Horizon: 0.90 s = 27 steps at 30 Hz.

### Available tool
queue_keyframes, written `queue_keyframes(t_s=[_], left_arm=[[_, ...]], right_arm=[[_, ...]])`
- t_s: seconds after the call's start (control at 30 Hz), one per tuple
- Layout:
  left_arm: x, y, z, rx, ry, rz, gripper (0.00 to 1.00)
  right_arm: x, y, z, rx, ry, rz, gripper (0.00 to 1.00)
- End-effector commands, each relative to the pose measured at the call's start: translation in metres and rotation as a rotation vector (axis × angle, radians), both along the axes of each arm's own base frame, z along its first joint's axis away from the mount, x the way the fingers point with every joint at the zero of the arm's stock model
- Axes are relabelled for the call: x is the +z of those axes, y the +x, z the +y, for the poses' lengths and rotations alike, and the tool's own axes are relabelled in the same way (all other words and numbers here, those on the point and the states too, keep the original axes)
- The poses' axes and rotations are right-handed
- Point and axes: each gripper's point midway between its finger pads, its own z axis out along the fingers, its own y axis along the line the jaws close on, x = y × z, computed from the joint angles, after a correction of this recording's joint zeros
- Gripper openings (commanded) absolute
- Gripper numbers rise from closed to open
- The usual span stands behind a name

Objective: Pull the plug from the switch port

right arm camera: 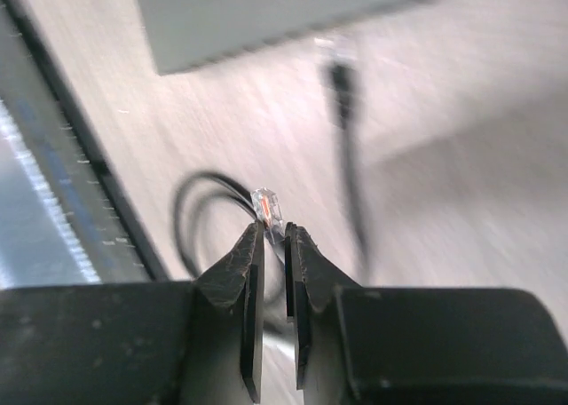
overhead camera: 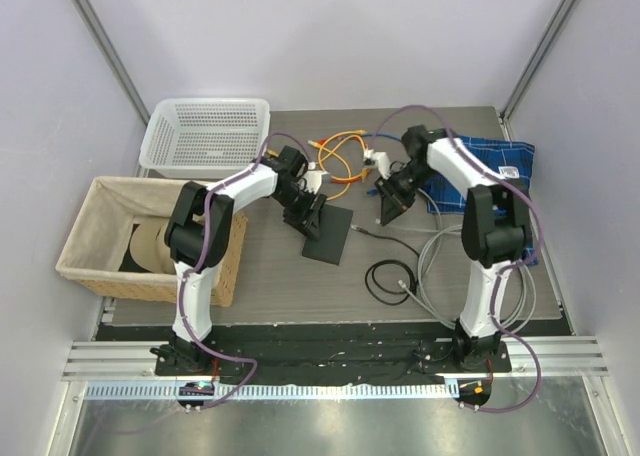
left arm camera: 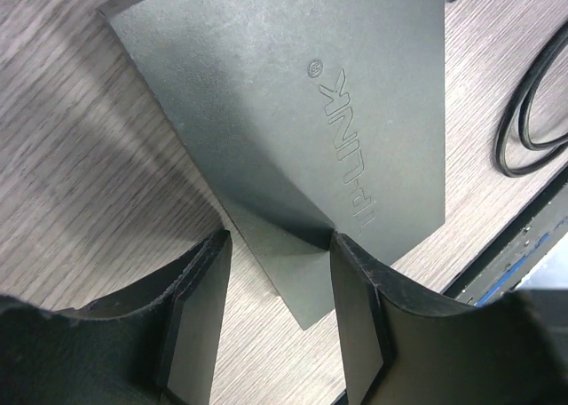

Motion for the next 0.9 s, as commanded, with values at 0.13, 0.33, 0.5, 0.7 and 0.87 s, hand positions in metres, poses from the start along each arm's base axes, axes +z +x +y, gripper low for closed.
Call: queue_keyframes(t_s=[0.13,0.33,0.5,0.7,0.87], left_arm=[[-0.051,-0.008,0.060,0.042,0.235,0.040,0.52],[-0.031,-0.006,0.071,0.047,0.238,0.019,0.52],[-0.003,-0.011,0.087,0.067,0.224,-0.004,0.51],[0.085,0.017,0.076,0.025,0.090,-0.306,0.67],[0.186,0.074,0.064,0.057,0.040,-0.583,0.76]], right_arm=[[0.006,0.026,-0.075,-0.063,-0.248,-0.214,0.02],[0.009,0.085,-0.118,-0.384,-0.426,-0.382,0.05],[0.034,0.112,-0.125,-0.601,-0.429,-0.466,0.56],[0.120,0.164,-0.120,-0.758,-0.315,-0.674,0.99],[0.221,0.211,-0.114,-0.990,-0.121,-0.886,1.00]])
